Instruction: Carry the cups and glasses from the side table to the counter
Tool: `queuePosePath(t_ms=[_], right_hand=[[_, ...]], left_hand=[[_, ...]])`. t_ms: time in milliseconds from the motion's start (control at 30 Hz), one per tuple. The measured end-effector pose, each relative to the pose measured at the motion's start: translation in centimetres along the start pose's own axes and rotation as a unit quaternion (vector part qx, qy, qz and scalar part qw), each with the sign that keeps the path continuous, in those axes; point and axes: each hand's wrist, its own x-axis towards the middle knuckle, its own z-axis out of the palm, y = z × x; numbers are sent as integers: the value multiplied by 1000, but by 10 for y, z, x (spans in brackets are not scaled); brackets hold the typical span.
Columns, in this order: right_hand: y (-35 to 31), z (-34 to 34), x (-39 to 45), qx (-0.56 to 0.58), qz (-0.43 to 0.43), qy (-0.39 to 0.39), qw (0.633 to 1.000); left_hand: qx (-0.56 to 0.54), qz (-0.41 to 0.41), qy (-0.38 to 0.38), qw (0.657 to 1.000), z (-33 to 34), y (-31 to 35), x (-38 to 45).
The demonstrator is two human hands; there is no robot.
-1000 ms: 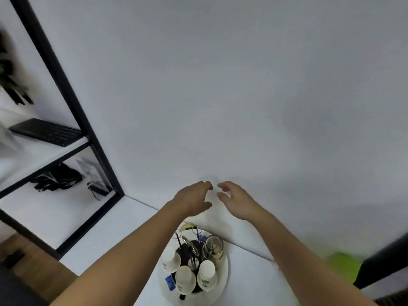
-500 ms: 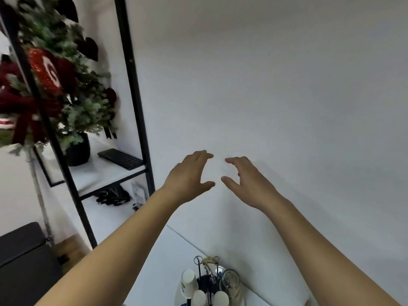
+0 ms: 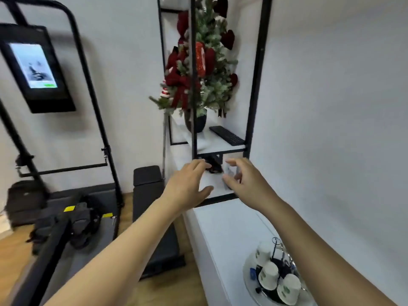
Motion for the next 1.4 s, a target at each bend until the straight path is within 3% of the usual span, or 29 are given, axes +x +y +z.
queuePosePath(t_ms=[233,467,667,800,1033,1200,1400], right_hand=[[-190,156,-24,117,-143,-131,974],[-395,307,-180,220,-249,-272,903],[-550,396,-345,240,-321,-397,826],[-646,439,-441,220,-392,-454,769],[-757,508,-537,232,-430,-492,721],[-834,579,-558,274,-389,-525,706],[-935,671,-536,326,-283,-572,698]], left_hand=[[74,-187,51,978,-124,-103,-205],[135,-372,93,914,-252,-140,-490],[218,-519,75,823,-328,-113,-737],[268,-606,90,744,-376,-87,-865],[287,-686,159,649,-431,-90,-1000],[268,-700,190,634,-468,-149,-1063],[67,-663,348,660,-542,-278,-1113]])
